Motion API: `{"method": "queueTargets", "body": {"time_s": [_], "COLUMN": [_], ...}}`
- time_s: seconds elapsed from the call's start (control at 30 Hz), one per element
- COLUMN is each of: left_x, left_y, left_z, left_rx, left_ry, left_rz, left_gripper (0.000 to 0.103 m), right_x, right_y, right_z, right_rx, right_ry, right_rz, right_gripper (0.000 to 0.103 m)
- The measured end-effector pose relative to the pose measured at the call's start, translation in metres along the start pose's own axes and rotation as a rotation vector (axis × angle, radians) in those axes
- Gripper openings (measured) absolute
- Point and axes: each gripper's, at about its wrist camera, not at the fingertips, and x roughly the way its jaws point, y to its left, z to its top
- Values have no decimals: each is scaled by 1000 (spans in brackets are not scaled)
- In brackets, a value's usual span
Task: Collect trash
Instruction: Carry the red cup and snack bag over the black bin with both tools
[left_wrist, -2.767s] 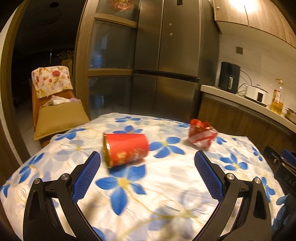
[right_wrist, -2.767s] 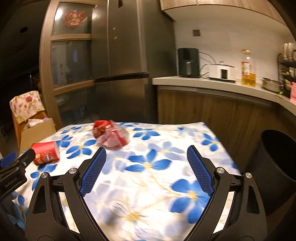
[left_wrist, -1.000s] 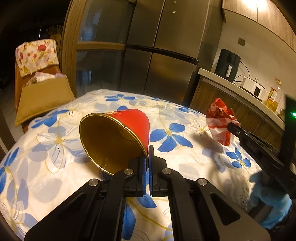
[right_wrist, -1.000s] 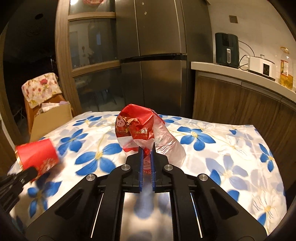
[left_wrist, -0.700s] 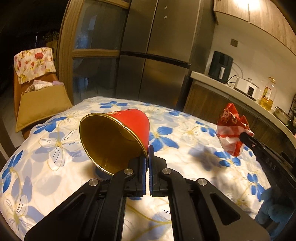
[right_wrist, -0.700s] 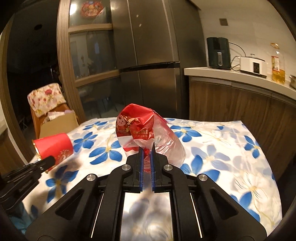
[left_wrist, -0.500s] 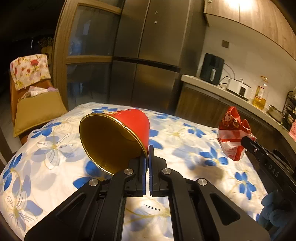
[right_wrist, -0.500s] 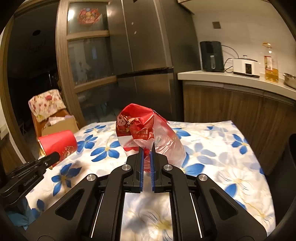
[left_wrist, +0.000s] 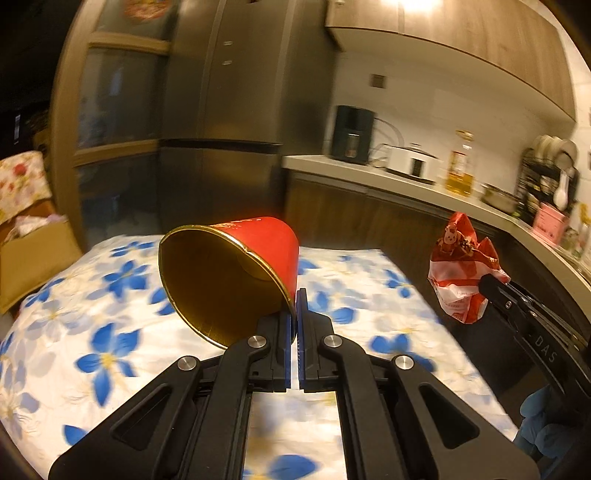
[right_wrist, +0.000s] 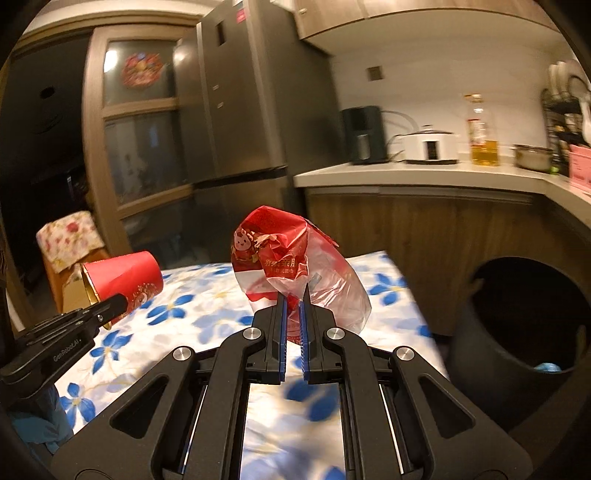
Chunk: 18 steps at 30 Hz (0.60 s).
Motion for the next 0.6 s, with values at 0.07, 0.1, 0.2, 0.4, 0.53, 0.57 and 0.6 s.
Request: {"method": "queueTargets", "body": {"time_s": [0.07, 0.1, 0.2, 0.4, 0.53, 0.57, 0.6], "left_x": [3, 4, 11, 21, 27, 28, 28], "left_y": [-18, -28, -57, -112, -140, -150, -158], "left_z": [1, 1, 2, 2, 3, 4, 4], "left_rx": [23, 34, 62, 118, 143, 156, 168], "left_ry": [0, 1, 3, 13, 18, 16, 12], "left_rz": [-35, -55, -107, -209, -264, -284, -298], "left_gripper": [2, 2, 2, 2, 2, 2, 2], "right_x": [-9, -15, -27, -47, -56, -58, -60], "right_y": [-16, -25, -47, -89, -117, -124, -127], "right_z": [1, 1, 2, 5, 7, 8, 8], "right_rx": [12, 20, 36, 74, 92, 99, 102], "right_ry": [-11, -17, -32, -53, -68, -71, -74], "right_rz": [-37, -58, -109, -217, -281, -297, -305], "right_gripper": [6, 6, 6, 6, 6, 6, 6]}}
